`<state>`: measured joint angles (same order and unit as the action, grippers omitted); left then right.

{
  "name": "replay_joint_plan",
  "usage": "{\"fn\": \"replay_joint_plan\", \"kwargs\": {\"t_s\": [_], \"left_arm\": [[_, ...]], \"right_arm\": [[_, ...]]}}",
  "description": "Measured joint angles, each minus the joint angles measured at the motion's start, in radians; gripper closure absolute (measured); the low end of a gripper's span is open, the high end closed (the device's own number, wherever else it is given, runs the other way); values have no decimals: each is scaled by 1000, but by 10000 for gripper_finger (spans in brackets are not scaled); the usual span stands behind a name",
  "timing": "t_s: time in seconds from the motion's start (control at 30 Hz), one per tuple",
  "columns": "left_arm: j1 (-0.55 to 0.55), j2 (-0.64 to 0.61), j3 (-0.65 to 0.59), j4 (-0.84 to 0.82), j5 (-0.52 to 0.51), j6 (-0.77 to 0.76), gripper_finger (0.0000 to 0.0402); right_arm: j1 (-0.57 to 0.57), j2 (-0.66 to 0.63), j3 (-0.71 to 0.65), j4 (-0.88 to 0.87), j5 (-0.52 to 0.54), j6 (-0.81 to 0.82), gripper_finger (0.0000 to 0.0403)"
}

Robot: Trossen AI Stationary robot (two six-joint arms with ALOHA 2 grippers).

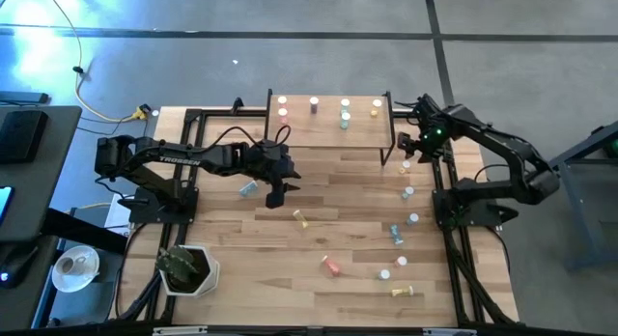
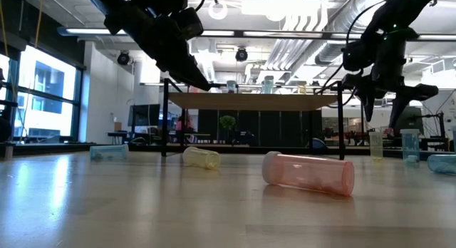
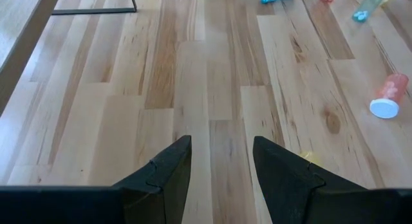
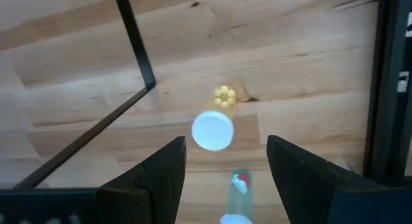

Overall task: Pick and place medicine bottles onto shelf by color
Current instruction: Put the yellow pill bottle on the shelf aligned with the other yellow pill bottle

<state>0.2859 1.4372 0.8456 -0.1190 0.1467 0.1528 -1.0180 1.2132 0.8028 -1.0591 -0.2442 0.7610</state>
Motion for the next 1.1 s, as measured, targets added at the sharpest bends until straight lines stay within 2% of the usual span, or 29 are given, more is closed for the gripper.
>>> {"fn": "replay_joint_plan", "kwargs": {"t_s": [0.47, 1.1], "left_arm": [[0, 0, 0, -21, 0, 0, 243], [0, 0, 0, -43, -1, 8, 243]], "right_arm": [[0, 83, 0, 37, -20, -9, 194], [50, 90, 0, 35, -27, 25, 194]]}}
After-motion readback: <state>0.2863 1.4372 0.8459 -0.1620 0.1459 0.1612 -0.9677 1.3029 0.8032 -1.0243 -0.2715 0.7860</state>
